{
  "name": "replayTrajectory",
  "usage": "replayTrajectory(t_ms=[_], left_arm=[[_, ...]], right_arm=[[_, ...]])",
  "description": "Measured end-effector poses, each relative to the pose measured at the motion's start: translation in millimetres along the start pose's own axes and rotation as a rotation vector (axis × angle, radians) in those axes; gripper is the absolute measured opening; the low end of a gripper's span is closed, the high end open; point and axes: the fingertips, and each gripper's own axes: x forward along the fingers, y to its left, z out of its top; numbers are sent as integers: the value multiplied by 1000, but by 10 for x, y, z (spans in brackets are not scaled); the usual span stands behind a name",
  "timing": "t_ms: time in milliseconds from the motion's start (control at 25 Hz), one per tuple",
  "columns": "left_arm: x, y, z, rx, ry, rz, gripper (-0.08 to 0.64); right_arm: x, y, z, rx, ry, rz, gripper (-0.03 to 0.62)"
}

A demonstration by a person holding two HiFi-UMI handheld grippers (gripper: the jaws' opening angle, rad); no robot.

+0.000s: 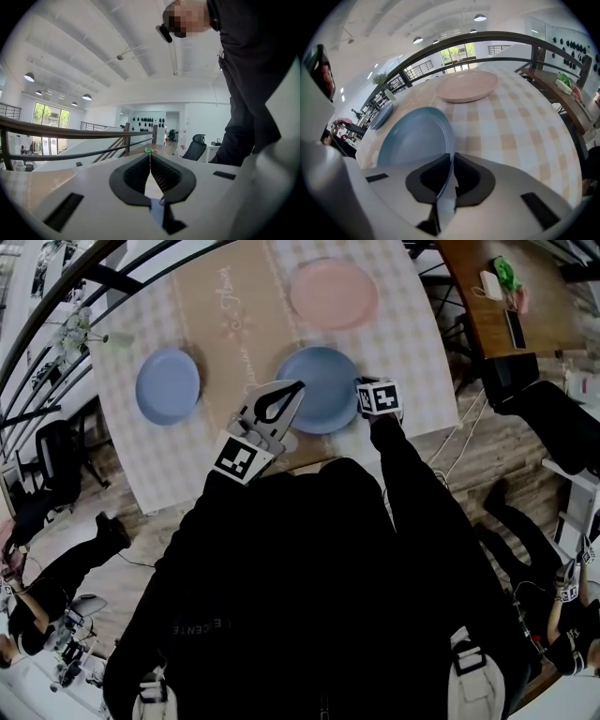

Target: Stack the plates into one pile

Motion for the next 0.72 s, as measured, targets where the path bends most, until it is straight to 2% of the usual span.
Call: replayTrajectory(t_ms=[160,360,720], left_arm=[[-69,39,36,0,-13,14,21],[-203,93,55,10,-27,42,21],[-577,297,70,5,-45,131,21]], right_arm=[[-42,124,119,79,-32,72,17],[-92,311,242,47,-38,119,23],[-90,578,453,78,-44,168,28]])
